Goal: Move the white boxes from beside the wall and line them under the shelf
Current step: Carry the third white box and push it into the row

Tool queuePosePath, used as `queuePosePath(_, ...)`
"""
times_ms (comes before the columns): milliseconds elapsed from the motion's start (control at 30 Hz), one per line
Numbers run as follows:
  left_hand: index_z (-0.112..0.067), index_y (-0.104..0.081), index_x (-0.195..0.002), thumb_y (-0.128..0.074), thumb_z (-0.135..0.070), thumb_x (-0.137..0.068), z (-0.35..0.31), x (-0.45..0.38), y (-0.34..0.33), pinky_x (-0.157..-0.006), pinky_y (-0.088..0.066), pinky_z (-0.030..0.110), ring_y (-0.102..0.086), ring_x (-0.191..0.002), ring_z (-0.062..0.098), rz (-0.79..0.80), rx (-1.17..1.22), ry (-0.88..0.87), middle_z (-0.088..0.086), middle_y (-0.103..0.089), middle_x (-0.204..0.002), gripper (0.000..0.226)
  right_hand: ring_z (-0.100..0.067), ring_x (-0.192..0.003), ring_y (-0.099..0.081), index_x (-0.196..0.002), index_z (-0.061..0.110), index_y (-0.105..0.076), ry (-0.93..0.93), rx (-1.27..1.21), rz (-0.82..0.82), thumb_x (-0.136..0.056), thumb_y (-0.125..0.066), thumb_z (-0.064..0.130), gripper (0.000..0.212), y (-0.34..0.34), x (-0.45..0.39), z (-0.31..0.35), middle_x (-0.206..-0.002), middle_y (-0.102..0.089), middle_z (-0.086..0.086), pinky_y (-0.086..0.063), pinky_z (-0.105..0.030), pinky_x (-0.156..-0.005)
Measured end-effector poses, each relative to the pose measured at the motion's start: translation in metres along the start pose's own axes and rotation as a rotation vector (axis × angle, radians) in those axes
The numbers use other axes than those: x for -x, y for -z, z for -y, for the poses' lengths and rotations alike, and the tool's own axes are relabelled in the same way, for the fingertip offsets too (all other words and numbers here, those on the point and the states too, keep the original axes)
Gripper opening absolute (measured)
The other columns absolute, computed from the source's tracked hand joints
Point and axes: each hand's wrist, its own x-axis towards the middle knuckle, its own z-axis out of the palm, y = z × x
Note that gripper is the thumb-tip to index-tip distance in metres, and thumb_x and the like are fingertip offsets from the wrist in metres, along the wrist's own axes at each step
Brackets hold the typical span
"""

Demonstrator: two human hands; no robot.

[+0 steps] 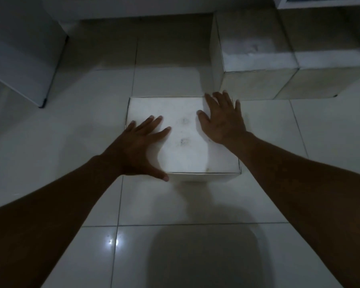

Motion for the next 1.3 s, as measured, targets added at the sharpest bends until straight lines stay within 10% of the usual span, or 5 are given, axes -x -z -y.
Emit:
queuePosePath(300,-0.045,-0.023,-0.149,-0.055,-0.092,-0.048,0.011,-0.004,0.026,-0.119,-0.019,0.041,-0.005,-0.149,0.007,-0.035,0.063,0.086,-0.017,-0.005,-0.161,0.116,-0.037,-0.146,-0.011,-0.154,0.018,-0.022,-0.061,0.108,-0.039,-0.099,-0.029,0.053,0.065,-0.004,0.013,-0.007,-0.157,-0.019,-0.022,-0.005,-0.048,-0.119)
queuePosePath(533,-0.029,-0.052,-0.139,-0.08,-0.048,-0.072,0.02,-0.019,0.02,-0.114,-0.03,0.05,-0.027,-0.145,0.023,-0.289,0.104,0.297,0.002,-0.027,-0.159,0.075,-0.043,-0.134,-0.03,-0.152,0.017,-0.026,-0.201,0.178,-0.123,-0.095,-0.027,0.062,0.073,-0.008,0.027,-0.007,-0.144,-0.033,-0.031,-0.019,-0.051,-0.115)
queuePosePath(833,-0.017,-0.018,-0.155,-0.062,-0.047,-0.088,-0.08,-0.027,-0.025,-0.102,-0.045,0.037,-0.057,-0.12,0.031,-0.556,0.96,0.784,0.015,-0.056,-0.136,0.086,-0.04,-0.129,-0.037,-0.147,0.022,-0.038,-0.177,0.156,-0.19,-0.091,-0.028,0.061,0.069,-0.011,0.024,-0.008,-0.141,-0.041,-0.025,-0.023,-0.056,-0.111)
queuePosePath(1300,-0.024,-0.007,-0.157,-0.055,-0.043,-0.095,-0.039,-0.064,0.0,-0.114,-0.029,0.039,-0.033,-0.14,0.033,-0.511,0.942,0.73,0.011,-0.03,-0.157,0.08,-0.04,-0.128,-0.032,-0.154,0.027,-0.021,-0.252,0.226,-0.085,-0.094,-0.022,0.065,0.071,-0.012,0.061,0.026,-0.148,-0.028,-0.027,-0.027,-0.05,-0.101)
